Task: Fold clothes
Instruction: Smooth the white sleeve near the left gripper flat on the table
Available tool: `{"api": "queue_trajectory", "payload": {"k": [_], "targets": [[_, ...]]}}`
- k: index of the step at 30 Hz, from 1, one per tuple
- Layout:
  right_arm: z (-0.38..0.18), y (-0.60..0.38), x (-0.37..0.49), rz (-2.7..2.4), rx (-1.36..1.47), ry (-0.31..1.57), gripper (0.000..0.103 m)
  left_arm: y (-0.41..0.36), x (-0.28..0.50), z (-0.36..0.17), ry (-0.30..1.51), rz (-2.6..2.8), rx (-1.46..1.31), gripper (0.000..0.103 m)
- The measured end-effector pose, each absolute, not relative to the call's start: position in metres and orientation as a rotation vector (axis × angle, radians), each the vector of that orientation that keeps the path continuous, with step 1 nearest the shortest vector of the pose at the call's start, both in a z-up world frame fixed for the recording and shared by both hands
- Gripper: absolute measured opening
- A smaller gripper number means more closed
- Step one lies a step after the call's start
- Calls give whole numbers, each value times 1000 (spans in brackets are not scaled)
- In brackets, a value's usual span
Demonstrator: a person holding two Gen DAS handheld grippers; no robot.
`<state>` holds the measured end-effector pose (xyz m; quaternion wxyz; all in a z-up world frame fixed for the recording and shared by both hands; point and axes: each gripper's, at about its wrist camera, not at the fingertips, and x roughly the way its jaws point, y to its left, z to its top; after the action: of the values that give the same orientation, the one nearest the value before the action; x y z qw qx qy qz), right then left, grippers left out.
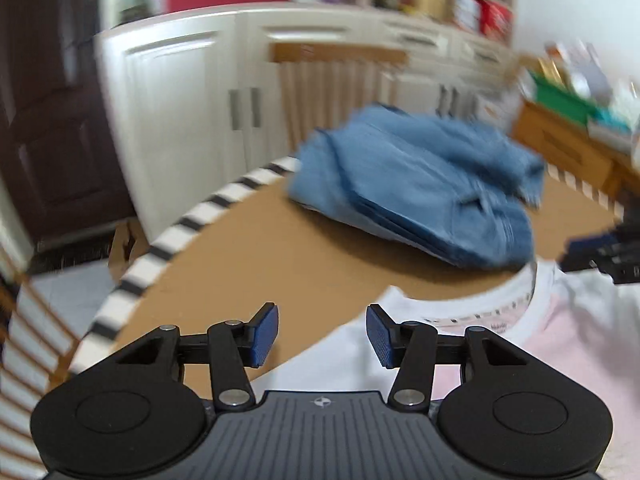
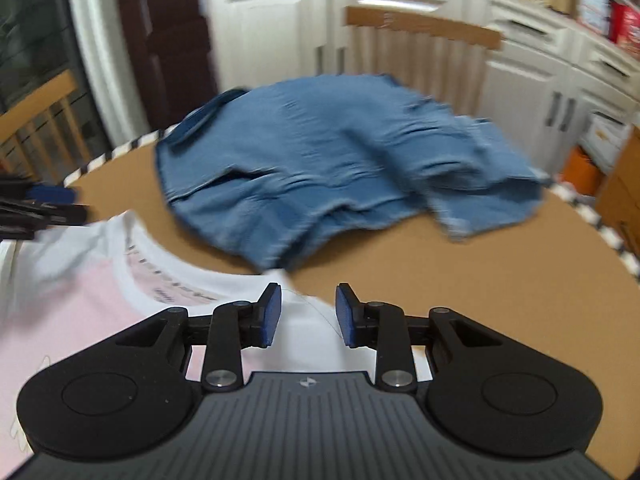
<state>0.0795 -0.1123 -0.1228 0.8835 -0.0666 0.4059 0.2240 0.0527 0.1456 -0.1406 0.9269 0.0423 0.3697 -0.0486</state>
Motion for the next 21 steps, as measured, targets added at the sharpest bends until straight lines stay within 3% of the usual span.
{"api": "queue_trajectory", "payload": {"k": [1, 3, 5, 10, 14, 17, 21], "targets": [[-127, -108, 82, 460, -142, 858, 30, 139, 59, -147, 772, -102, 102, 51], [-132, -103, 85, 435, -140, 871, 13, 133, 63, -153, 763, -83, 115, 52], [-130, -102, 88, 394, -133, 872, 10, 132, 69, -157, 750, -43, 112, 55], [-131, -105, 98, 338, -93, 866, 11, 129, 81, -163, 733, 29, 98, 57], [-133, -108, 100, 295, -100, 858, 38, 139, 95, -163, 740, 102, 69, 58], [-118, -122, 89, 251, -91, 824, 27, 161, 91, -148, 715, 121, -16, 46], [-85, -149, 26, 257, -91, 698, 30, 206, 34, -109, 569, 99, -53, 56]]}}
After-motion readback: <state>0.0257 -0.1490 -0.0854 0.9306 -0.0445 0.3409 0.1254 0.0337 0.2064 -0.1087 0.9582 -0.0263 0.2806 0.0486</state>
